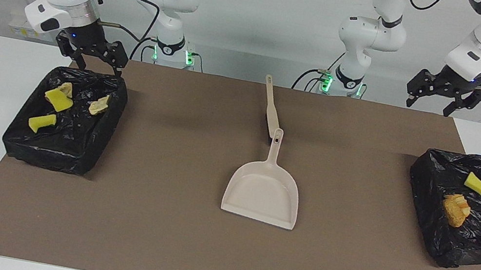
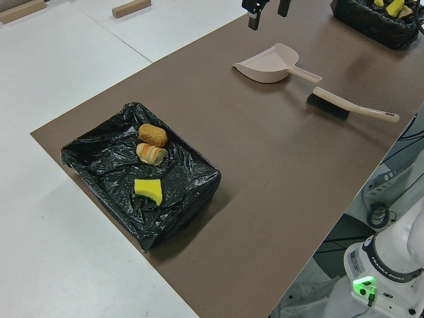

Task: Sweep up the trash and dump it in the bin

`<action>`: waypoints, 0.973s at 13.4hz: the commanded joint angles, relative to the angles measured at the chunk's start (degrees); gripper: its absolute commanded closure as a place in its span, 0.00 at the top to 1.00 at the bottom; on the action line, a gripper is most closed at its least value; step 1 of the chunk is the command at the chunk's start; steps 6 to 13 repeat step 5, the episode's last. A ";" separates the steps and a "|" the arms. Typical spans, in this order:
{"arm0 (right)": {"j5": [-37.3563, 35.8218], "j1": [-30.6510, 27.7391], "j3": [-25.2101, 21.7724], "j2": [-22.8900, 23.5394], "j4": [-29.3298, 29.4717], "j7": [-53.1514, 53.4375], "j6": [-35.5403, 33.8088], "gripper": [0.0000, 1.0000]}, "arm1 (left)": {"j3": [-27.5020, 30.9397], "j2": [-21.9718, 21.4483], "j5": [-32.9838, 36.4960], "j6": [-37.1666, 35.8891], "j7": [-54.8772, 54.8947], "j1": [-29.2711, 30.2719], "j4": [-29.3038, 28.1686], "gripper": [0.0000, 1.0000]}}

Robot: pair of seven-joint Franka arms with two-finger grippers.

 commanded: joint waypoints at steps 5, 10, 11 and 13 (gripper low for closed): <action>-0.12 0.12 -0.10 -0.12 0.22 0.72 0.49 1.00 | 0.47 -0.38 -0.61 -0.12 -0.77 0.09 0.37 1.00; -0.12 0.12 -0.10 -0.12 0.22 0.72 0.49 1.00 | 0.47 -0.38 -0.61 -0.12 -0.77 0.09 0.37 1.00; -0.12 0.12 -0.10 -0.12 0.22 0.72 0.49 1.00 | 0.47 -0.38 -0.61 -0.12 -0.77 0.09 0.37 1.00; -0.12 0.12 -0.10 -0.12 0.22 0.72 0.49 1.00 | 0.47 -0.38 -0.61 -0.12 -0.77 0.09 0.37 1.00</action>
